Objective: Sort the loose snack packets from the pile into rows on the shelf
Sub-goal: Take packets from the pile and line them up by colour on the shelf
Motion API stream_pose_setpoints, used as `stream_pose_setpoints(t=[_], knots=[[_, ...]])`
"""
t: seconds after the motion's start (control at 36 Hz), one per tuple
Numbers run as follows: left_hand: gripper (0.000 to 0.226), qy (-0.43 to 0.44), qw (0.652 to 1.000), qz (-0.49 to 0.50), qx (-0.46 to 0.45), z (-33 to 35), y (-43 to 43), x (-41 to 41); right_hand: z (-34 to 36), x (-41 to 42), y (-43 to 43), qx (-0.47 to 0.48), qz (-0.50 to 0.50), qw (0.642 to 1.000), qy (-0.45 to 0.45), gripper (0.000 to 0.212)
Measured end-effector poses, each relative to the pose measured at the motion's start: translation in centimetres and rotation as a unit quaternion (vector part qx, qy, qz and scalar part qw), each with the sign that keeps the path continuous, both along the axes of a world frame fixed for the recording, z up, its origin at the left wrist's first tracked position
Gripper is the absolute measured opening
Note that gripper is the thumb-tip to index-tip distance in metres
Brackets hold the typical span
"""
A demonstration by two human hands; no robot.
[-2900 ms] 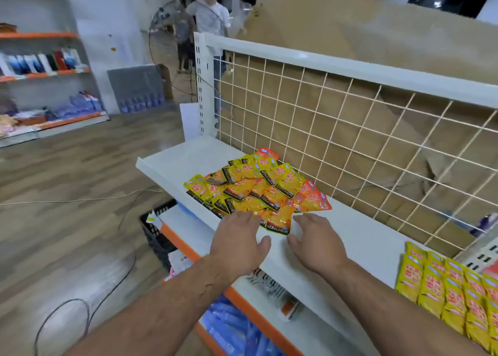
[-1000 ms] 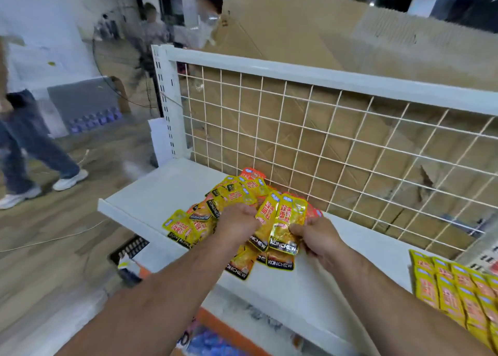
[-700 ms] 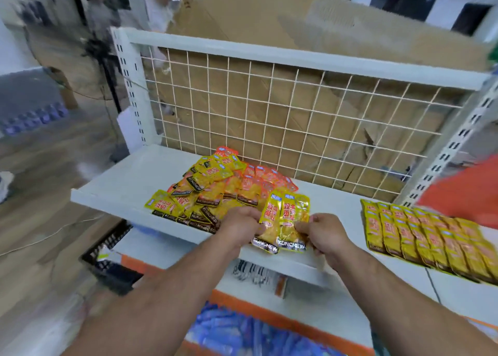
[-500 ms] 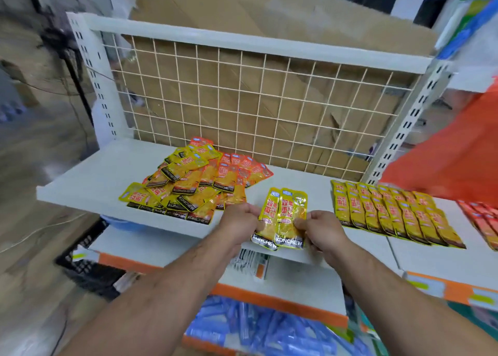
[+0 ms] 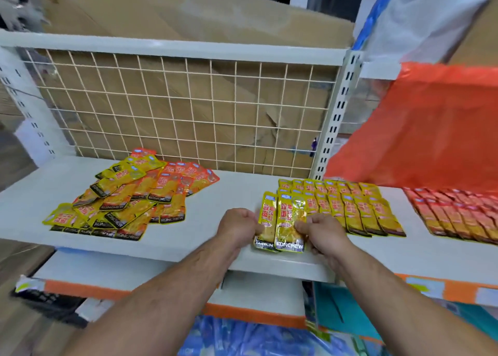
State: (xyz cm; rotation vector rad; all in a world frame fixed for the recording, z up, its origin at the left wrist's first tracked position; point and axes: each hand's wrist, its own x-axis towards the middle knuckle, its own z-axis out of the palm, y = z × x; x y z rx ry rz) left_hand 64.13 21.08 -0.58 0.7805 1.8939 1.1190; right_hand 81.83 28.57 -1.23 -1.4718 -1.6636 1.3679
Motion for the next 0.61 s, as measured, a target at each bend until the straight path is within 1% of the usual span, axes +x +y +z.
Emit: stream_pose_setpoints(t=[0.17, 0.28, 0.36, 0.47, 0.56, 0.61], knots=[[0.014, 0.029, 0.999, 0.013, -0.03, -1.1, 3.4, 2.9, -0.7, 3.8, 3.8, -0.009, 0.015, 1.0, -0.021, 0.05], [0.01, 0.097, 0.993, 0.004, -0.06, -1.5, 4.7, 3.9, -1.5, 5.2, 5.6, -0.003, 0.031, 0.998, -0.054, 0.049], [0.009, 0.134, 0.988, 0.005, -0.077, -1.7, 5.3, 4.1, -2.3, 5.5, 6.2, -0.026, 0.027, 0.998, -0.046, 0.05], [0.021, 0.179, 0.979, -0.007, -0.098, -1.7, 5.7, 4.1, -3.4, 5.4, 6.4, -0.041, 0.03, 0.998, -0.048, 0.051], [0.017, 0.19, 0.977, -0.009, -0.099, -1.8, 5.9, 4.2, -3.5, 5.1, 6.4, -0.039, 0.022, 0.998, -0.051, 0.049], [0.014, 0.202, 0.974, -0.013, -0.096, -2.0, 5.9, 4.4, -3.2, 4.8, 6.3, -0.033, 0.02, 0.998, -0.058, 0.05]])
